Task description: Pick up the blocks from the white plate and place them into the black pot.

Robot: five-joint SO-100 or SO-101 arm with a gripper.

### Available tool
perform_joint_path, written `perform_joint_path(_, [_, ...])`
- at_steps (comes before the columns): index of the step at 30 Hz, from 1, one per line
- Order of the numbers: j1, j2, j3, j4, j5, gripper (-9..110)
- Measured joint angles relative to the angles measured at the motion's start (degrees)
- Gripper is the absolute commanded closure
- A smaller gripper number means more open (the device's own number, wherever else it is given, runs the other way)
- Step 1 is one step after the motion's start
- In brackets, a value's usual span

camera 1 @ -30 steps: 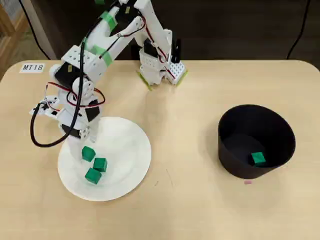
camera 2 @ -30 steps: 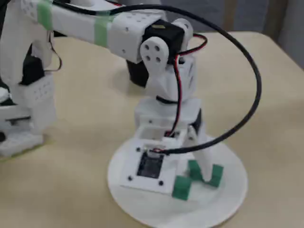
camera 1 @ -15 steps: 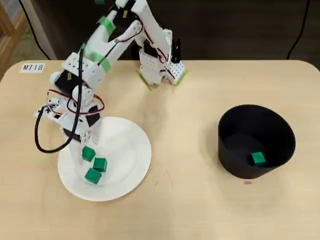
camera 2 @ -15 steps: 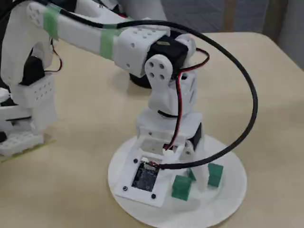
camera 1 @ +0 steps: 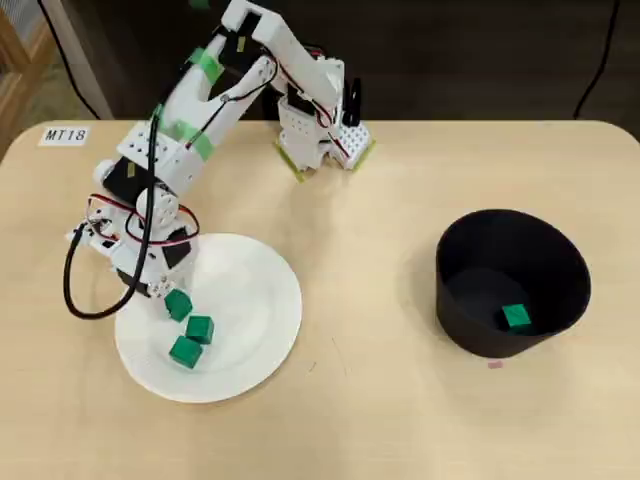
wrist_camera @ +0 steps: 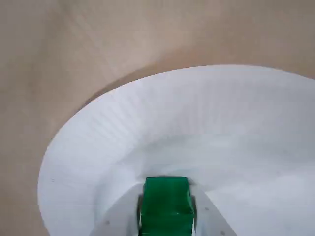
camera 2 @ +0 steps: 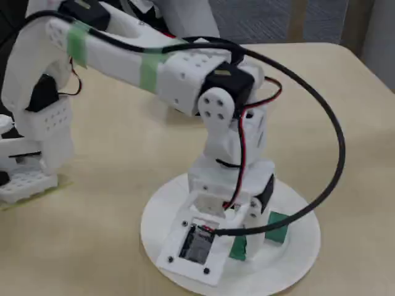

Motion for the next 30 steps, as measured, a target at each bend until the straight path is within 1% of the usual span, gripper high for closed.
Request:
perform_joint_path(6, [-0.6,2.0,0.0,-0.7,-0.1,104])
perform_joint_path(10, [-2.4,12.4,0.0,-4.3,-0.8,104])
perform_joint_path(14, [-8.8,24.4,0.0,-7.6,-2.2,104])
perform_joint_path(18, [-19.7,36.0,3.0,-8.5,-1.4,104])
perform_joint_path(24, [-41.7,55.5,21.5,-14.2,4.7,104])
perform_joint_path(26, [-49.2,58.8,28.6,-15.6,5.6,104])
perform_joint_path(30, [-61.3,59.9,38.2,-18.7,6.0,104])
